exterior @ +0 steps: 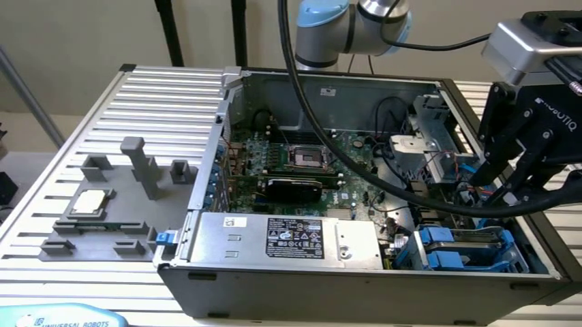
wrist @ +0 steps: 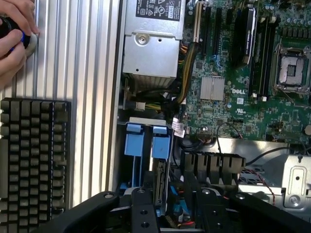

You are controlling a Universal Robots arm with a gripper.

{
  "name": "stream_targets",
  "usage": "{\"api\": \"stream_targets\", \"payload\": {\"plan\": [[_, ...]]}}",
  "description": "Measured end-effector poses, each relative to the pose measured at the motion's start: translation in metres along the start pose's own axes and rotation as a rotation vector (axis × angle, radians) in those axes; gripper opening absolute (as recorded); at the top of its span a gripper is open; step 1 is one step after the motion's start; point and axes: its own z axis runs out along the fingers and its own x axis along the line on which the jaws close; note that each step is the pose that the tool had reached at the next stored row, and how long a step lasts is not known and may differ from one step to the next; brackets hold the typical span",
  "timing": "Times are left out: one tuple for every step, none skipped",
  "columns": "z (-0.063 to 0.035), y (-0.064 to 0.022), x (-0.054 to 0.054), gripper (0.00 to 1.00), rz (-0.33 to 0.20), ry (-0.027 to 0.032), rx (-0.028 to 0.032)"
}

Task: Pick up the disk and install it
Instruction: 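Insert the first disk wire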

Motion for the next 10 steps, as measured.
{"api": "stream_targets", "payload": {"plan": [[0.0001, -0.0031, -0.001, 0.38, 0.0, -0.0002, 0.0], [0.0001, -0.0063, -0.002, 0.38, 0.0, -0.0002, 0.0], [0.0003, -0.0096, -0.003, 0.38, 0.0, -0.0002, 0.0], [0.0008, -0.013, -0.005, 0.38, 0.0, -0.0002, 0.0], [0.0014, -0.0164, -0.006, 0.38, 0.0, -0.0001, 0.0], [0.0023, -0.02, -0.008, 0.38, 0.0, 0.0, 0.0], [0.0038, -0.0232, -0.01, 0.38, 0.0, -0.0002, 0.0], [0.0057, -0.0263, -0.013, 0.38, 0.0, 0.0002, 0.0], [0.0076, -0.0291, -0.015, 0.38, 0.0, 0.0005, 0.0], [0.0093, -0.0317, -0.017, 0.38, 0.0, 0.001, 0.0]]}}
